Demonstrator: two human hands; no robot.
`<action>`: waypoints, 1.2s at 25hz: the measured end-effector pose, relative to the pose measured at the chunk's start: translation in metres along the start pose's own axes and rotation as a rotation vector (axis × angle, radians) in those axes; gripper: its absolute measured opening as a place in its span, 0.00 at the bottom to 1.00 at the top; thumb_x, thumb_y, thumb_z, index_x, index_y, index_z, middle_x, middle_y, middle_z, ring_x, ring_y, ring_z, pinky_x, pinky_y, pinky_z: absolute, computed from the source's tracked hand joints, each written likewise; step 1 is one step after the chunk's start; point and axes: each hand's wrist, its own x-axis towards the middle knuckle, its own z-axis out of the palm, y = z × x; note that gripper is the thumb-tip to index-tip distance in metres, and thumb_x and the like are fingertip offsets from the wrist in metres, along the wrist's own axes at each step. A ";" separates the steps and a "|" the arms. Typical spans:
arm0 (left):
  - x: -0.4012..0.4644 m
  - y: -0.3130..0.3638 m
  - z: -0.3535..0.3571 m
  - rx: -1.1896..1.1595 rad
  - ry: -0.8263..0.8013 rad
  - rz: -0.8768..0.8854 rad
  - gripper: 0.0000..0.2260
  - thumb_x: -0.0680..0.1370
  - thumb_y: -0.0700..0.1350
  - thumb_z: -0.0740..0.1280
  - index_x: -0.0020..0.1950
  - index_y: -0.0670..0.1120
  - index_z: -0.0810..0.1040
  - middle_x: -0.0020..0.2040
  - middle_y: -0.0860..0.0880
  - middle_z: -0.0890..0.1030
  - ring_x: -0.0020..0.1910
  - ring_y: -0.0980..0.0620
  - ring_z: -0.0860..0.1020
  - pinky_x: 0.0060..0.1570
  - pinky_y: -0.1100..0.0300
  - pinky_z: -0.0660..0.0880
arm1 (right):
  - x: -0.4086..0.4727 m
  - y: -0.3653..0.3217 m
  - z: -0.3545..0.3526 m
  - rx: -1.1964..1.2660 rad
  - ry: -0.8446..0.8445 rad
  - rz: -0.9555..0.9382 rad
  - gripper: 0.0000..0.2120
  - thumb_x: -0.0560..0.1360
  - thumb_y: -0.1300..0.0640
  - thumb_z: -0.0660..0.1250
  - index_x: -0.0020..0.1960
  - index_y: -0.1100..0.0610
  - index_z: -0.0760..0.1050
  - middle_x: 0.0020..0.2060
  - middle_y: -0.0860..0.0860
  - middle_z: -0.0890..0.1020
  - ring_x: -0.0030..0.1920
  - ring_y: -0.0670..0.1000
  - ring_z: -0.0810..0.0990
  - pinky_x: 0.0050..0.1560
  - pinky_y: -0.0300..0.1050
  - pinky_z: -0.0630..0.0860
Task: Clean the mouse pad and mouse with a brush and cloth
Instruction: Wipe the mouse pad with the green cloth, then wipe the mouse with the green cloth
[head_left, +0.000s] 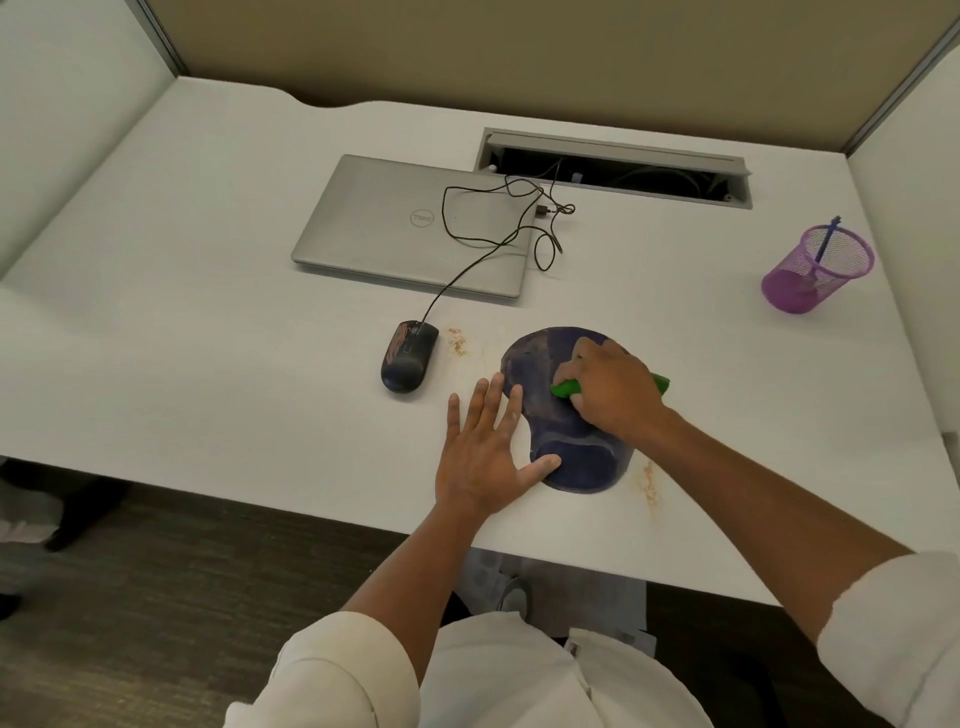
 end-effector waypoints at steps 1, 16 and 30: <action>0.000 0.000 0.000 0.003 -0.001 0.001 0.45 0.75 0.79 0.44 0.84 0.53 0.45 0.84 0.49 0.41 0.82 0.50 0.36 0.79 0.42 0.35 | -0.003 0.004 -0.005 0.037 -0.068 -0.031 0.12 0.75 0.54 0.67 0.55 0.42 0.80 0.54 0.48 0.74 0.55 0.55 0.73 0.46 0.50 0.73; -0.007 -0.018 -0.020 -0.038 -0.017 0.104 0.43 0.77 0.76 0.47 0.84 0.52 0.42 0.84 0.48 0.39 0.82 0.50 0.35 0.80 0.45 0.37 | -0.042 -0.027 -0.002 0.344 -0.026 0.010 0.14 0.73 0.49 0.71 0.59 0.40 0.78 0.56 0.44 0.76 0.55 0.48 0.75 0.55 0.47 0.75; -0.005 -0.126 -0.053 -0.217 0.096 -0.299 0.49 0.77 0.73 0.55 0.83 0.45 0.37 0.84 0.46 0.38 0.82 0.49 0.35 0.81 0.47 0.38 | 0.061 -0.117 -0.041 0.542 0.134 0.142 0.28 0.70 0.53 0.74 0.68 0.49 0.72 0.58 0.53 0.75 0.56 0.53 0.75 0.54 0.47 0.75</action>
